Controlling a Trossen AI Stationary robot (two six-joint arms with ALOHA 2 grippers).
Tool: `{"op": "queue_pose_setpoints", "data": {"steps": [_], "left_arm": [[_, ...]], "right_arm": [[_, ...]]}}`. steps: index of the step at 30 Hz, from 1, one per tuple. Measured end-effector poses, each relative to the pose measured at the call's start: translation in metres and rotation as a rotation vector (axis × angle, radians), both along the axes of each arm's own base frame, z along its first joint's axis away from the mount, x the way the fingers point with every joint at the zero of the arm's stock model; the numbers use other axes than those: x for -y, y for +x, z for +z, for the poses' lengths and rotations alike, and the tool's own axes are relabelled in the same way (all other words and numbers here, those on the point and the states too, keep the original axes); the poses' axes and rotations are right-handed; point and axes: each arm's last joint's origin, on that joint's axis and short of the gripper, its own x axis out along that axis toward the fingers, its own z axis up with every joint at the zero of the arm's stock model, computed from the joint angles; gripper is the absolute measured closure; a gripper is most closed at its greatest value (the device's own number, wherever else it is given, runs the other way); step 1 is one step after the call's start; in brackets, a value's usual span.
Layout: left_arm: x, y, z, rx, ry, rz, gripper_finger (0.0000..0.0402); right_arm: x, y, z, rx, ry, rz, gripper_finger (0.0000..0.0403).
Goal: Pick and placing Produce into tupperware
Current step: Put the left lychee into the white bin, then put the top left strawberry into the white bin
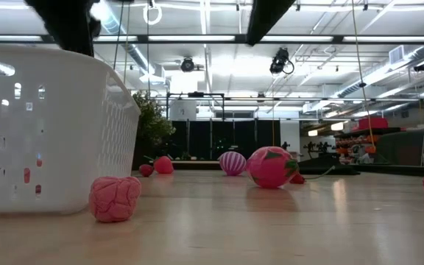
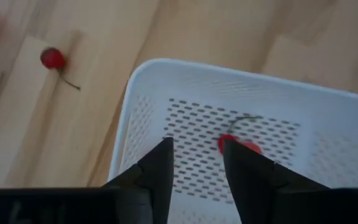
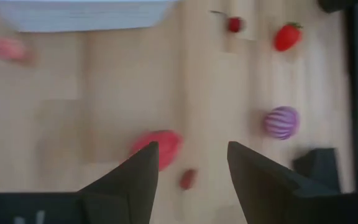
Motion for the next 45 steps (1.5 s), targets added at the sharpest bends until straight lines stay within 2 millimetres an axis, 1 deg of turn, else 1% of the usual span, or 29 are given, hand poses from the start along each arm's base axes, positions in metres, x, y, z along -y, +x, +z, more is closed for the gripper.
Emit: {"op": "queue_pose_setpoints", "data": {"steps": [4,8,10,13,15,17,18,20,23,26,30,33,39,42,45], "left_arm": [[-0.004,-0.006,0.038,-0.063,0.066,-0.031,0.0257],[-0.017,-0.025,0.074,-0.169,0.222,-0.006,0.0276],[-0.022,-0.032,0.088,-0.133,0.233,0.008,0.0283],[-0.031,-0.048,0.110,-0.032,0.201,-0.060,0.0288],[-0.041,-0.060,0.118,-0.006,0.230,0.003,0.0289],[-0.048,-0.070,0.124,0.074,0.253,0.073,0.0289],[-0.053,-0.078,0.129,0.118,0.266,0.089,0.0289],[-0.063,-0.094,0.138,0.181,0.281,0.131,0.0290],[-0.074,-0.108,0.148,0.269,0.275,0.188,0.0288],[-0.084,-0.121,0.156,0.344,0.308,0.240,0.0285],[-0.092,-0.132,0.162,0.391,0.325,0.265,0.0280],[-0.095,-0.134,0.163,0.393,0.329,0.269,0.0279],[-0.095,-0.133,0.163,0.371,0.362,0.220,0.0287],[-0.095,-0.133,0.163,0.370,0.364,0.218,0.0289],[-0.095,-0.133,0.163,0.369,0.364,0.217,0.0288]], "right_arm": [[0.057,0.022,0.002,0.024,0.043,-0.051,0.0204],[0.117,0.040,0.005,0.102,0.192,-0.038,0.0215],[0.142,0.047,0.009,0.168,0.265,0.000,0.0226],[0.171,0.057,0.016,0.299,0.363,0.092,0.0245],[0.187,0.063,0.022,0.405,0.407,0.139,0.0257],[0.198,0.070,0.025,0.492,0.423,0.163,0.0266],[0.202,0.073,0.022,0.510,0.422,0.163,0.0269],[0.208,0.080,0.009,0.500,0.425,0.155,0.0273],[0.210,0.091,-0.023,0.419,0.437,0.146,0.0274],[0.212,0.102,-0.053,0.362,0.410,0.189,0.0273],[0.216,0.118,-0.088,0.353,0.361,0.215,0.0273],[0.217,0.123,-0.096,0.371,0.342,0.199,0.0273],[0.217,0.126,-0.090,0.420,0.305,0.194,0.0273],[0.218,0.128,-0.085,0.441,0.232,0.215,0.0272],[0.221,0.129,-0.086,0.452,0.220,0.207,0.0270]]}}
